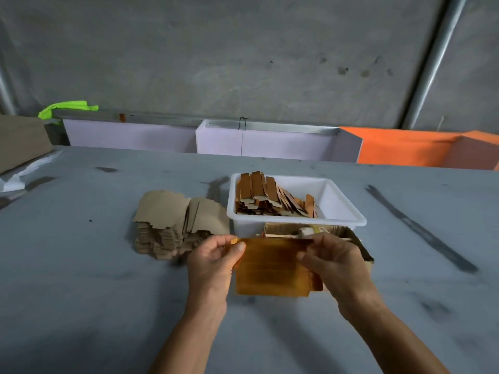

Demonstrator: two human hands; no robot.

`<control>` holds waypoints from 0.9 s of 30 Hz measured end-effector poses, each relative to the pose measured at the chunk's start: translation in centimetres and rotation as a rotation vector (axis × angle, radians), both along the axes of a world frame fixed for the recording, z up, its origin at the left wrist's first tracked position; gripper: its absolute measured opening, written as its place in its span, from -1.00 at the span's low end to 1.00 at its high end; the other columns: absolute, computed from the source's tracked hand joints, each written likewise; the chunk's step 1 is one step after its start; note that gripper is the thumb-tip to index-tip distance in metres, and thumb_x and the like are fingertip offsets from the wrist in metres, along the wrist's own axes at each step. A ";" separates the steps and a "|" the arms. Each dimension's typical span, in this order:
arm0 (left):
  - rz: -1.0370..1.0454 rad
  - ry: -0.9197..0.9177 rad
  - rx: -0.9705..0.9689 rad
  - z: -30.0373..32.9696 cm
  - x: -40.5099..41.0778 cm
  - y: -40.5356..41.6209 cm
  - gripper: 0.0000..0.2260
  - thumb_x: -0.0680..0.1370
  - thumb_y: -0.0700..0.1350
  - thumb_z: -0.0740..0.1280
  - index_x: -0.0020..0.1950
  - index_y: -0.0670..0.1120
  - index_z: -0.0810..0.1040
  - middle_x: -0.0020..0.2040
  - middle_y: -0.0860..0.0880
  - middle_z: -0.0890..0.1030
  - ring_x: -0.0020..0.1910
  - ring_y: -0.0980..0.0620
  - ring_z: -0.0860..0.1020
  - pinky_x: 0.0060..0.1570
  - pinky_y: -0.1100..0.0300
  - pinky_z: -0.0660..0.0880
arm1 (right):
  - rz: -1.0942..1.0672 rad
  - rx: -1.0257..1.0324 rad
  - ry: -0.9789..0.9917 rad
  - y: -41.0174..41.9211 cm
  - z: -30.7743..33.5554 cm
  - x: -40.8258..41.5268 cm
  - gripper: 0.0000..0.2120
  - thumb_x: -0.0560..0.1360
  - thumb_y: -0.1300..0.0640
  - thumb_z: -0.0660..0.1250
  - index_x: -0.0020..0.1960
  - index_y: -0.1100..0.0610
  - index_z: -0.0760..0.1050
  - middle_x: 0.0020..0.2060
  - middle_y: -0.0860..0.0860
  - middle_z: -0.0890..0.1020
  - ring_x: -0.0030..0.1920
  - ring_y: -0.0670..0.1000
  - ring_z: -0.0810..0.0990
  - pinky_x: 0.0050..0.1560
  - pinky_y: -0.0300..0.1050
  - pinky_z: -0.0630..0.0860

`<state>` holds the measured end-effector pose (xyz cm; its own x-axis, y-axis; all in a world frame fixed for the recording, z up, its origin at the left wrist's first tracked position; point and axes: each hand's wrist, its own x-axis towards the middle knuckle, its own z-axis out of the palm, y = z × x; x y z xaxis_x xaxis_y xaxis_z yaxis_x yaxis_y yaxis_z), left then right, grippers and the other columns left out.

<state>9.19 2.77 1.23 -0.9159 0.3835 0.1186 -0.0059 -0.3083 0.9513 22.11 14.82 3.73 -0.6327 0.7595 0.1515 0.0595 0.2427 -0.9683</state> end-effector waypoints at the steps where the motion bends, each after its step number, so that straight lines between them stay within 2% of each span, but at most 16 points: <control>1: -0.028 0.017 -0.014 -0.3 0.5 0.1 -0.86 0.41 -0.40 0.40 -0.18 -0.17 0.58 -0.32 -0.02 0.65 -0.39 0.21 0.57 -0.37 0.42 0.49 | 0.008 0.005 0.010 0.3 -0.3 0.7 -0.87 0.44 0.34 0.38 -0.20 0.13 0.58 -0.35 -0.04 0.66 -0.23 -0.04 0.65 -0.20 -0.10 0.59; 4: -0.116 0.100 -0.065 -1.2 1.5 0.3 -0.85 0.41 -0.42 0.39 -0.22 -0.18 0.58 -0.34 -0.04 0.63 -0.36 0.17 0.57 -0.32 0.40 0.49 | 0.027 0.101 0.017 1.0 -1.4 2.7 -0.87 0.42 0.36 0.40 -0.21 0.15 0.59 -0.26 0.04 0.68 -0.17 0.05 0.66 -0.21 -0.13 0.57; 6: -0.145 0.217 -0.131 -1.7 1.9 0.2 -0.80 0.40 -0.40 0.41 -0.26 -0.11 0.59 -0.34 0.00 0.64 -0.34 0.15 0.58 -0.29 0.40 0.49 | 0.005 0.242 -0.040 1.5 -2.2 3.9 -0.82 0.41 0.32 0.43 -0.23 0.06 0.60 -0.24 -0.05 0.66 -0.12 -0.03 0.61 -0.17 -0.16 0.53; 9: -0.167 0.508 -0.264 -2.6 2.2 -0.4 -0.71 0.36 -0.38 0.45 -0.34 0.02 0.59 -0.27 0.07 0.66 -0.24 0.16 0.61 -0.17 0.37 0.51 | -0.018 0.509 -0.073 1.7 -3.3 5.6 -0.75 0.35 0.36 0.48 -0.27 0.02 0.59 -0.28 -0.12 0.64 -0.14 -0.16 0.58 -0.13 -0.39 0.47; 10: -0.165 0.632 -0.313 -3.0 2.3 -0.6 -0.72 0.34 -0.38 0.47 -0.35 0.00 0.59 -0.27 0.09 0.65 -0.21 0.17 0.61 -0.13 0.35 0.50 | -0.011 0.617 -0.088 1.8 -3.8 6.1 -0.75 0.32 0.39 0.49 -0.26 0.05 0.60 -0.27 -0.11 0.63 -0.16 -0.15 0.59 -0.12 -0.36 0.48; 13: -0.223 0.914 -0.429 -3.9 2.7 -1.1 -0.79 0.27 -0.38 0.48 -0.35 -0.10 0.56 -0.30 0.10 0.61 -0.24 0.19 0.55 -0.16 0.25 0.47 | 0.065 0.831 -0.161 1.8 -5.5 7.6 -0.80 0.28 0.41 0.52 -0.27 0.14 0.61 -0.27 -0.05 0.62 -0.17 0.00 0.60 -0.17 -0.06 0.55; 18: -0.390 1.185 -0.599 -4.8 4.0 -1.5 -0.89 0.31 -0.24 0.43 -0.24 -0.05 0.62 -0.29 0.07 0.57 -0.22 0.17 0.46 -0.20 0.34 0.38 | 0.208 1.065 -0.333 1.5 -6.9 9.1 -0.92 0.37 0.19 0.45 -0.22 0.04 0.60 -0.25 -0.13 0.59 -0.14 -0.01 0.57 -0.12 -0.15 0.36; 20: -0.413 1.230 -0.618 -5.0 4.4 -1.5 -0.95 0.33 -0.17 0.43 -0.25 -0.04 0.65 -0.29 0.06 0.56 -0.20 0.16 0.45 -0.18 0.33 0.38 | 0.227 1.074 -0.352 1.5 -7.0 9.2 -0.97 0.34 0.13 0.43 -0.22 0.02 0.61 -0.24 -0.13 0.60 -0.13 0.00 0.59 -0.11 -0.15 0.38; 24: -0.461 1.141 -0.662 -5.3 4.8 -1.6 -0.97 0.36 -0.11 0.45 -0.26 -0.06 0.65 -0.25 0.02 0.56 -0.16 0.14 0.45 -0.12 0.30 0.37 | 0.254 1.015 -0.355 1.6 -7.4 9.3 -0.94 0.33 0.11 0.48 -0.22 0.03 0.63 -0.20 -0.11 0.62 -0.10 0.04 0.60 -0.17 0.00 0.54; 27: -0.462 1.056 -0.682 -5.6 5.1 -1.5 -0.94 0.37 -0.11 0.47 -0.27 -0.07 0.65 -0.25 0.02 0.56 -0.16 0.14 0.46 -0.10 0.45 0.29 | 0.224 0.886 -0.305 1.6 -8.0 9.5 -0.96 0.37 0.14 0.49 -0.21 0.03 0.63 -0.16 -0.11 0.61 -0.04 0.02 0.55 -0.13 0.05 0.53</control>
